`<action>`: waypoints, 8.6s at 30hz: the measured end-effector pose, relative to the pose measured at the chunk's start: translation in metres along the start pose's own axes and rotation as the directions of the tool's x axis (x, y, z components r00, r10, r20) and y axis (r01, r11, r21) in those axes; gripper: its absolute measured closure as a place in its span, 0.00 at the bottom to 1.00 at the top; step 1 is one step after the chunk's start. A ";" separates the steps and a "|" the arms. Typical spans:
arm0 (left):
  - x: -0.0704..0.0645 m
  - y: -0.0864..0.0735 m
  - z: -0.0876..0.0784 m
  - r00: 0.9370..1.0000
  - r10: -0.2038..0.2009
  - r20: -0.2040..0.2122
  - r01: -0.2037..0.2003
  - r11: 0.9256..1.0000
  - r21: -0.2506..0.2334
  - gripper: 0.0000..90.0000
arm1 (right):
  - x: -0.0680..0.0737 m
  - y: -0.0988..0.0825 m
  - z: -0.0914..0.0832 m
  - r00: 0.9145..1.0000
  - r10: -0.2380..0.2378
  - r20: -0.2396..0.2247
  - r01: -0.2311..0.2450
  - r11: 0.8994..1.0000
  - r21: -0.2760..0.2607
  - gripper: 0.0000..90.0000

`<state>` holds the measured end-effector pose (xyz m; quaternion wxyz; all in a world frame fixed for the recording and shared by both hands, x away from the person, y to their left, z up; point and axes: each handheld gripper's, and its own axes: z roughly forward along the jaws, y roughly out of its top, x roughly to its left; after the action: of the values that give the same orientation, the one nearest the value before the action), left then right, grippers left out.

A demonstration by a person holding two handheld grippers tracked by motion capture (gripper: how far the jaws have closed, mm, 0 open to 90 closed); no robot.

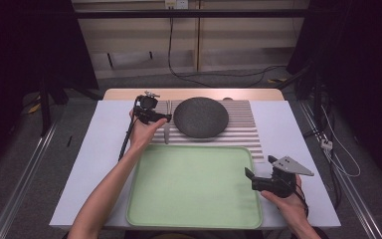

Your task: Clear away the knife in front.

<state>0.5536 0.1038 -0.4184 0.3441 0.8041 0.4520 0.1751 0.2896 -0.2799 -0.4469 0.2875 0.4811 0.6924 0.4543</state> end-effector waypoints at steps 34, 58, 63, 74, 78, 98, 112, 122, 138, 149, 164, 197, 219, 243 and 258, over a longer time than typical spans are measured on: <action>0.003 0.023 0.065 0.999 -0.044 -0.027 0.048 0.989 0.138 0.71 | 0.002 0.000 -0.001 1.000 -0.016 -0.005 0.016 1.000 0.010 0.07; 0.011 0.026 0.062 1.000 -0.022 0.006 0.020 0.980 0.200 0.88 | 0.001 -0.001 -0.001 1.000 -0.012 0.000 0.012 1.000 0.016 0.07; 0.010 0.028 0.063 1.000 -0.016 -0.003 0.016 0.978 0.207 0.88 | 0.001 -0.001 -0.001 1.000 -0.010 -0.002 0.010 1.000 0.018 0.07; 0.013 0.030 0.063 0.999 -0.025 0.022 0.020 0.975 0.222 0.89 | 0.001 0.000 -0.001 1.000 -0.010 -0.006 0.010 1.000 0.014 0.08; 0.012 0.031 0.063 0.999 -0.022 0.024 0.016 0.972 0.235 0.89 | 0.000 0.000 0.000 1.000 -0.012 -0.010 0.012 1.000 0.017 0.08; 0.020 0.035 0.053 1.000 0.003 0.004 -0.004 0.969 0.247 0.89 | 0.001 -0.001 0.001 1.000 -0.012 -0.011 0.013 1.000 0.026 0.08; 0.018 0.048 0.035 1.000 0.028 0.010 -0.030 0.974 0.226 0.89 | 0.001 -0.001 0.002 1.000 -0.013 -0.012 0.014 1.000 0.028 0.08; 0.012 0.053 0.016 0.998 0.060 0.030 -0.065 0.974 0.215 0.89 | 0.001 -0.001 0.002 1.000 -0.015 -0.011 0.015 0.999 0.029 0.08; -0.002 0.052 -0.017 0.993 0.105 0.056 -0.114 0.976 0.184 0.89 | 0.003 0.001 0.001 0.999 -0.033 -0.007 0.033 0.999 0.026 0.07; -0.010 0.047 -0.039 0.990 0.126 0.060 -0.135 0.975 0.176 0.89 | 0.005 0.001 0.000 0.999 -0.037 -0.006 0.037 0.999 0.028 0.07; -0.030 0.033 -0.065 0.981 0.178 0.080 -0.188 0.971 0.148 0.89 | 0.005 0.002 0.000 0.999 -0.040 -0.012 0.040 0.999 0.027 0.07; -0.078 -0.028 -0.094 0.961 0.223 0.164 -0.250 0.953 0.171 0.89 | 0.006 0.001 0.000 0.999 -0.041 -0.005 0.041 0.999 0.030 0.07; -0.098 -0.063 -0.103 0.950 0.215 0.226 -0.266 0.937 0.225 0.88 | 0.007 0.002 -0.001 0.999 -0.052 -0.003 0.052 0.998 0.028 0.07; -0.097 -0.091 -0.079 0.958 0.176 0.227 -0.241 0.923 0.299 0.88 | 0.007 0.002 -0.001 0.999 -0.053 -0.006 0.053 0.998 0.032 0.07; -0.090 -0.106 -0.089 0.965 0.151 0.215 -0.205 0.945 0.254 0.87 | 0.006 0.001 0.000 0.999 -0.046 -0.004 0.046 0.998 0.039 0.07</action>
<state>0.3887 0.0999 -0.4287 0.2543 0.8947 0.3617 0.0628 0.2884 -0.2743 -0.4457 0.2875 0.4699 0.7125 0.4346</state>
